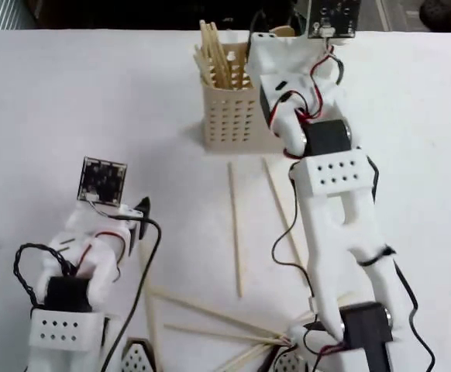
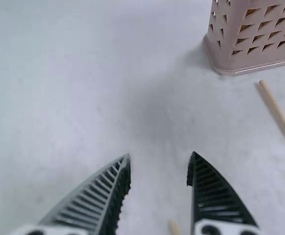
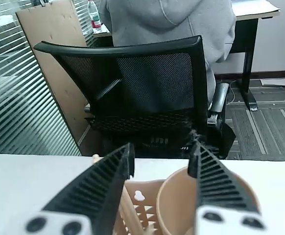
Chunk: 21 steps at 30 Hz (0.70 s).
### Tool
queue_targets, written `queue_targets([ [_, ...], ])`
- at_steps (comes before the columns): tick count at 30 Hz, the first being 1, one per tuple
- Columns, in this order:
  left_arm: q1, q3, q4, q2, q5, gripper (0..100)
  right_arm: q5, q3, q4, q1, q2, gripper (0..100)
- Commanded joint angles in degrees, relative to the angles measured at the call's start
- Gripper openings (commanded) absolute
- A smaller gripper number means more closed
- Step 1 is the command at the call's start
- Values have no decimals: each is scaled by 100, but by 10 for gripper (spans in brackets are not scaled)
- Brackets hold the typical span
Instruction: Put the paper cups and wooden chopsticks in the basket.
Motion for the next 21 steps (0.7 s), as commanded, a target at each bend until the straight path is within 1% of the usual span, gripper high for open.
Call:
queue_targets([
  [1, -40, -26, -132, -75, -18, 195, 62, -440, 910, -13, -673, 147],
  [4, -40, -35, -132, -75, -26, 195, 62, -431, 2026, -13, -963, 118],
  [9, -22, -193, -114, -75, -44, 195, 62, -422, 4154, 4, -1112, 112],
  [12, -31, -501, 0, -75, -44, 195, 62, -387, 5059, -4, -1095, 112],
  [17, -31, -1029, 527, -75, -44, 195, 88, 431, 5437, -13, -1147, 113],
  [19, -31, -1011, 554, -66, -44, 195, 475, 932, 5402, -13, -1130, 115],
  [21, -31, -879, 536, -66, -44, 195, 870, 1486, 5297, -13, -1121, 146],
])
